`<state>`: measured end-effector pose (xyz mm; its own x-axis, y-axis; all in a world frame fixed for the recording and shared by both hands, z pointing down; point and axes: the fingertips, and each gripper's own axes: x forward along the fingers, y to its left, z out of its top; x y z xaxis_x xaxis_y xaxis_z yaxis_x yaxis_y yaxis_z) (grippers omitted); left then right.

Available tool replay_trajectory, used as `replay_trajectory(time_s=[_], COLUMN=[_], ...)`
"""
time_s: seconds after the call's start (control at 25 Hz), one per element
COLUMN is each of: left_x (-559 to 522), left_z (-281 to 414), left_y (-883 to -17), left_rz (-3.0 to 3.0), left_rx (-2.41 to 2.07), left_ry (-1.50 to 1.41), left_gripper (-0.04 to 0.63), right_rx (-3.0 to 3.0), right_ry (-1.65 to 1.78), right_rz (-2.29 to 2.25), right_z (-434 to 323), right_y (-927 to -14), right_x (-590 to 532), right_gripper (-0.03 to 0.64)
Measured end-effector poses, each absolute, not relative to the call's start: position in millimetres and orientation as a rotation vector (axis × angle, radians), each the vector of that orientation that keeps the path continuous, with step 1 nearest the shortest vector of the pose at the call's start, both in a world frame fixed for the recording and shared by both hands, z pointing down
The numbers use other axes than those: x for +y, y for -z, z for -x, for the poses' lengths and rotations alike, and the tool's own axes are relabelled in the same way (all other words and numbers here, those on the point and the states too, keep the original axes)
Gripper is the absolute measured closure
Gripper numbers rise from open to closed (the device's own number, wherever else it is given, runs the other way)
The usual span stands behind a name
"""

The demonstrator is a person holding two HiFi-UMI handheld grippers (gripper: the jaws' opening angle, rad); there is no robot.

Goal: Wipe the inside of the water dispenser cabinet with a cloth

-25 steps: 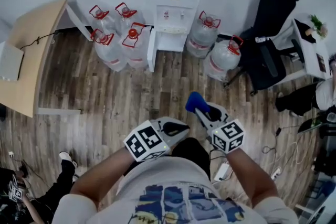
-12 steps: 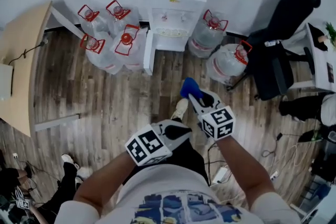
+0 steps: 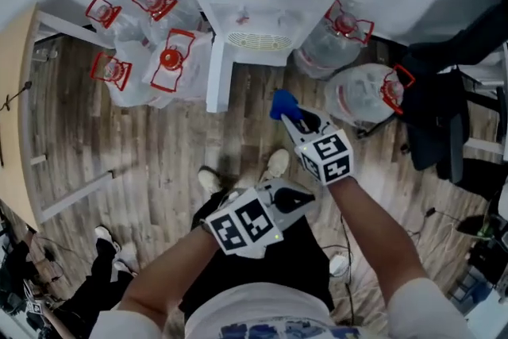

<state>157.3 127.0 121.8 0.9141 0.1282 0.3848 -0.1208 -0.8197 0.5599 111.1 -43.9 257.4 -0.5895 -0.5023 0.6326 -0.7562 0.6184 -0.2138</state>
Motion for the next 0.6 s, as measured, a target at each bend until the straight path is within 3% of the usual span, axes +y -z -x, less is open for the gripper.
replay_trajectory(time_s=[0.6], left_x=[40.7], left_z=[-159.6], left_y=[-411.6], left_rz=[-2.432], left_rx=[0.216], left_ry=[-0.574], left_gripper=[0.593], right_rx=[-2.234], right_ry=[-0.640], right_rz=[-0.985], right_z=[-78.2], right_y=[-577.3], right_x=[-169.6], right_gripper=[0.531])
